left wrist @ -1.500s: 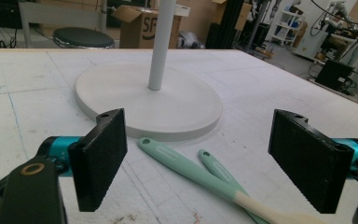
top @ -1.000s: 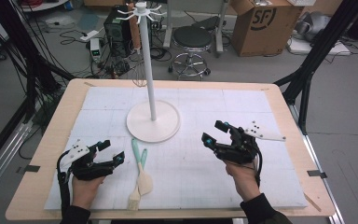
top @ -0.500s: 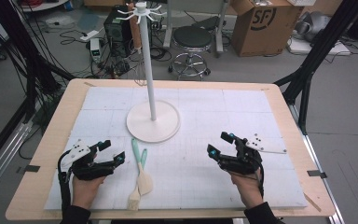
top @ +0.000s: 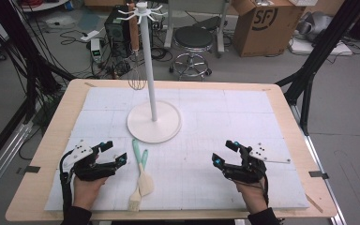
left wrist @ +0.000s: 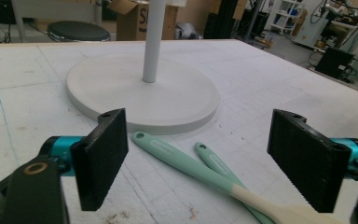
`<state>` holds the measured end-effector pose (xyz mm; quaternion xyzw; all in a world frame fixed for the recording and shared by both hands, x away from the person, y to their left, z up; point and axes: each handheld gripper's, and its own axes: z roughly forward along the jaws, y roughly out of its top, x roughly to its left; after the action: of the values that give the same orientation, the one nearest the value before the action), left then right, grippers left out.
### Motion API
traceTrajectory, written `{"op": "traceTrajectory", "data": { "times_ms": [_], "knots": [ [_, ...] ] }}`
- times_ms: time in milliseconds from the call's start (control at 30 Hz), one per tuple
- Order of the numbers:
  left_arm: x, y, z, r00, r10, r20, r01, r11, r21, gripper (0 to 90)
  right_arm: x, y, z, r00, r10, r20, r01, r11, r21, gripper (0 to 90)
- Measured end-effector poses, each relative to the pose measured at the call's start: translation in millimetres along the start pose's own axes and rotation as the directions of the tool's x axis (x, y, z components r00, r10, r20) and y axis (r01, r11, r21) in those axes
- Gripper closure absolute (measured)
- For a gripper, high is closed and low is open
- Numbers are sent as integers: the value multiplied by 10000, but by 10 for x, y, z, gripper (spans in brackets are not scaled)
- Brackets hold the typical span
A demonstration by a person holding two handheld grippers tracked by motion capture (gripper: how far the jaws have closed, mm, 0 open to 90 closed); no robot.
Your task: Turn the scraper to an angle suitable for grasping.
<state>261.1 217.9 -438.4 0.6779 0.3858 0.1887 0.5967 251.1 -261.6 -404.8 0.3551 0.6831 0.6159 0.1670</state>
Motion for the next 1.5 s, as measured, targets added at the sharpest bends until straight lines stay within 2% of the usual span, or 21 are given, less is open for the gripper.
{"op": "traceTrajectory", "data": {
  "times_ms": [133,300,367,400,533,600,700,767,833,1000,1100,1167,1267,1367,1400,1500],
  "knots": [
    [11,-3,7,9998,-180,-55,180,9998,31,305,2,-58,-65,9995,-220,205,217,9996,173,209],
    [13,-8,12,9997,-235,12,234,9996,147,423,-32,-68,-116,9993,-71,379,72,10000,-15,207],
    [19,-13,17,9996,-223,-163,229,9991,359,478,-33,-73,-112,9992,-78,393,78,10000,24,207],
    [27,-19,26,9996,-243,-160,250,9986,466,539,-30,-77,-106,9992,-83,387,80,9999,72,206],
    [52,-44,68,9990,-367,-253,390,9943,991,690,-24,-85,-89,9990,-202,387,197,9997,115,207],
    [66,-52,84,9989,-474,-52,477,9925,1126,783,-23,-90,-93,9991,-167,386,163,9998,110,207],
    [78,-58,107,9973,-708,195,678,9897,1264,857,-23,-97,-105,9989,-134,439,129,9998,116,207],
    [79,-64,135,9970,-746,182,711,9863,1487,896,-21,-98,-113,9989,-78,453,74,9999,92,207],
    [72,-72,174,9967,-795,144,757,9811,1783,898,-25,-96,-121,9989,-75,470,73,10000,35,207],
    [14,-70,320,9960,-550,-702,713,9642,2556,900,-23,-99,-123,9983,-5,588,7,10000,-19,207],
    [9,-69,368,9954,-621,-723,811,9506,2998,900,-17,-103,-130,9984,-26,570,29,10000,-48,207],
    [27,-70,400,9935,-945,-639,1103,9377,3295,900,-19,-108,-131,9983,10,576,-8,10000,-41,207],
    [40,-69,435,9903,-1160,-770,1359,9255,3535,900,-16,-114,-139,9983,15,591,-14,10000,-11,207],
    [32,-70,482,9898,-1147,-843,1386,9112,3878,900,-12,-115,-154,9980,13,626,-11,10000,-31,207],
    [21,-71,497,9909,-1039,-854,1295,9089,3963,900,-12,-116,-159,9979,15,642,-12,10000,-46,208],
    [12,-70,525,9902,-1052,-920,1341,9003,4141,900,-15,-121,-171,9976,2,698,1,10000,-44,207]
  ]
}}
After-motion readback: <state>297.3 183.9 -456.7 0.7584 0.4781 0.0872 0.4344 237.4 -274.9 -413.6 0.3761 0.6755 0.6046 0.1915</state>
